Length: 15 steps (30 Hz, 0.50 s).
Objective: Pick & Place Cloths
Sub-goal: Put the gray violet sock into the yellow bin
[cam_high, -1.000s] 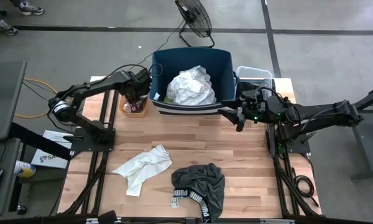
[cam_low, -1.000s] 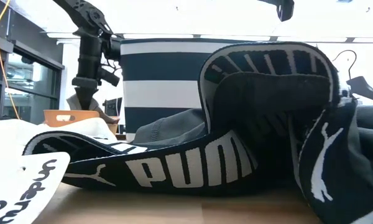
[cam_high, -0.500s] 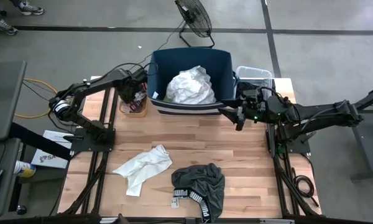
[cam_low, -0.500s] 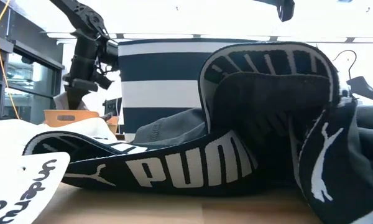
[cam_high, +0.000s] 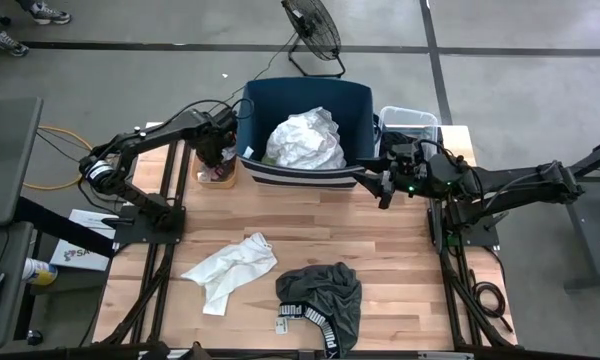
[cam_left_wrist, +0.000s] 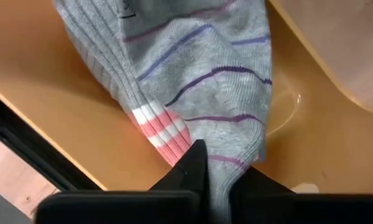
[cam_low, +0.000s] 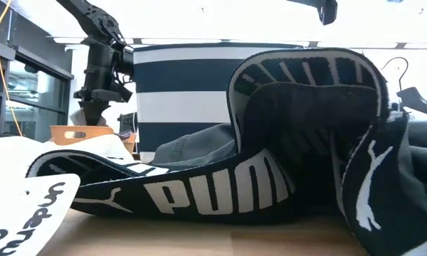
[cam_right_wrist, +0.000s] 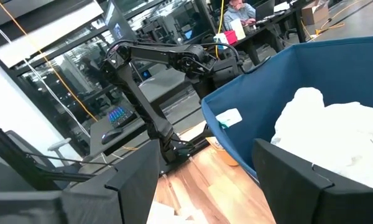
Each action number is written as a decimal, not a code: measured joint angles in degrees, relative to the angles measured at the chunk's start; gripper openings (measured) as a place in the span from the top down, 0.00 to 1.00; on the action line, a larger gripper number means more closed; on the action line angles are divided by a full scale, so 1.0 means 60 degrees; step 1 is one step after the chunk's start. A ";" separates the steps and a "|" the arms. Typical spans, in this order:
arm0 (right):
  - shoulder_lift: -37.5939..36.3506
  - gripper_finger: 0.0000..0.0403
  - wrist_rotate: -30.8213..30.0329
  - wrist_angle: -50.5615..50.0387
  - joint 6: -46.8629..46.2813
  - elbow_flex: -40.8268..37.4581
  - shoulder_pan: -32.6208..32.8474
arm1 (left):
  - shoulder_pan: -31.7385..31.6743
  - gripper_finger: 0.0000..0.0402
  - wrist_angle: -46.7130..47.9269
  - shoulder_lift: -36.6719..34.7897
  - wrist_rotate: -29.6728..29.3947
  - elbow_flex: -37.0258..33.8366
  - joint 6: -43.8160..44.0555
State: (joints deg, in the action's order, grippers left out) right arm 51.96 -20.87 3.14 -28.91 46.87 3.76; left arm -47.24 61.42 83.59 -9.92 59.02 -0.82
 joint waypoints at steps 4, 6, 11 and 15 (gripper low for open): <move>0.0000 0.39 -0.0003 0.0000 0.0000 0.0000 0.0000 | 0.0017 0.84 0.0045 -0.0004 0.0019 0.0000 -0.0340; 0.0000 0.39 -0.0003 0.0000 0.0000 0.0000 -0.0001 | 0.0018 0.76 0.0048 -0.0014 0.0104 0.0000 -0.0364; 0.0000 0.39 -0.0003 0.0000 0.0000 0.0000 -0.0002 | -0.0004 0.59 0.0092 -0.0413 0.0332 0.0000 -0.0356; 0.0000 0.39 -0.0003 -0.0004 0.0002 0.0000 -0.0001 | -0.0004 0.54 0.0079 -0.1028 0.0334 -0.0001 -0.0361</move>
State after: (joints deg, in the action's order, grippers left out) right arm 51.96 -20.88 3.11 -28.90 46.87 3.76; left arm -47.27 61.90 77.42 -7.92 59.02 -2.99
